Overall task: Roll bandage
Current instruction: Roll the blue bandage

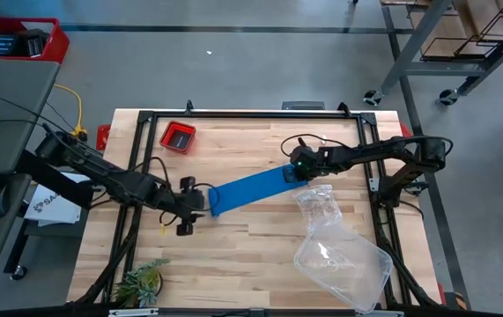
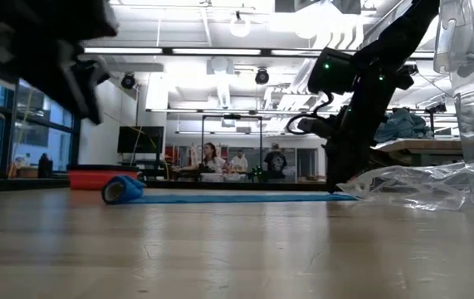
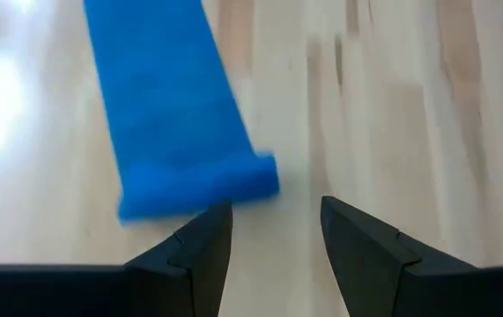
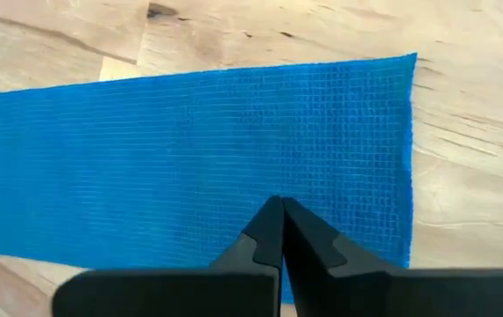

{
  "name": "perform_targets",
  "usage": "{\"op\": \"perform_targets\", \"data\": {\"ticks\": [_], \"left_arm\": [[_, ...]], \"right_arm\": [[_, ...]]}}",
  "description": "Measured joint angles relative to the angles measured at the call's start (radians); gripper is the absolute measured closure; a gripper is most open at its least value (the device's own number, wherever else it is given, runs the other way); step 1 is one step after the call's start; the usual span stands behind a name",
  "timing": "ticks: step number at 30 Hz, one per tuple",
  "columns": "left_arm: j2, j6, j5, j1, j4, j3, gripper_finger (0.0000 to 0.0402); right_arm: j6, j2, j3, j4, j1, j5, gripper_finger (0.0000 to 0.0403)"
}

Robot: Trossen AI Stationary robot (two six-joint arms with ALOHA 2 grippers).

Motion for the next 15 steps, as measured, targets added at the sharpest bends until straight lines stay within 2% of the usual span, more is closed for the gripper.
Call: {"op": "perform_targets", "data": {"ticks": [9, 15], "left_arm": [[0.151, 0.124, 0.054, 0.148, 0.167, 0.032, 0.0238], [0.298, 0.142, 0.055, 0.215, 0.126, 0.077, 0.0238]], "right_arm": [[-0.02, 0.0, 0.001, 0.024, 0.0, -0.012, 0.0403], [-0.022, 0.0, 0.001, 0.025, 0.0, -0.012, 0.0403]]}}
